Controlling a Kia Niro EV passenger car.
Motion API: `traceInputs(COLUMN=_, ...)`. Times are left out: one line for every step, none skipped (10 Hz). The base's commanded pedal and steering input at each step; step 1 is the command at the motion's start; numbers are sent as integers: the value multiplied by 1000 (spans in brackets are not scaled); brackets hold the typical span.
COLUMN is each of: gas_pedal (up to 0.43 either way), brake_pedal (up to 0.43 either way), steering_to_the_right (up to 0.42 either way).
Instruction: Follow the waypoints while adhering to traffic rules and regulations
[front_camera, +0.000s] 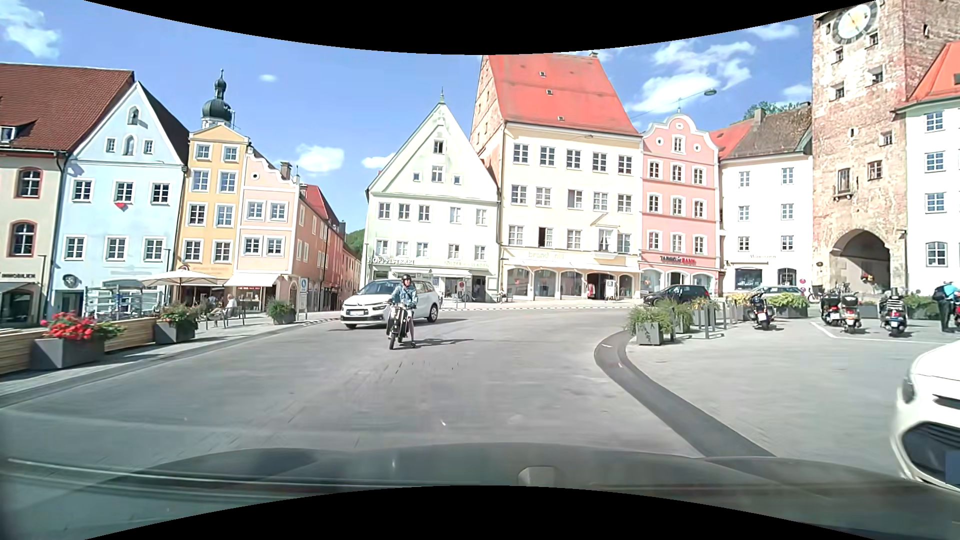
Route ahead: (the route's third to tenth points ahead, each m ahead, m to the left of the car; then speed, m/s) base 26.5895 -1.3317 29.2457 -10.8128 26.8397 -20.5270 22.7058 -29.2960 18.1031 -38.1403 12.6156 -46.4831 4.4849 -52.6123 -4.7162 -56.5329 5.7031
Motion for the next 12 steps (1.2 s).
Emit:
traceInputs(gas_pedal=0, brake_pedal=6, steering_to_the_right=52)
traceInputs(gas_pedal=0, brake_pedal=6, steering_to_the_right=53)
traceInputs(gas_pedal=0, brake_pedal=6, steering_to_the_right=49)
traceInputs(gas_pedal=28, brake_pedal=6, steering_to_the_right=39)
traceInputs(gas_pedal=28, brake_pedal=6, steering_to_the_right=30)
traceInputs(gas_pedal=39, brake_pedal=6, steering_to_the_right=20)
traceInputs(gas_pedal=67, brake_pedal=6, steering_to_the_right=14)
traceInputs(gas_pedal=67, brake_pedal=6, steering_to_the_right=6)
traceInputs(gas_pedal=67, brake_pedal=6, steering_to_the_right=3)
traceInputs(gas_pedal=67, brake_pedal=6, steering_to_the_right=6)
traceInputs(gas_pedal=67, brake_pedal=6, steering_to_the_right=10)
traceInputs(gas_pedal=67, brake_pedal=6, steering_to_the_right=13)
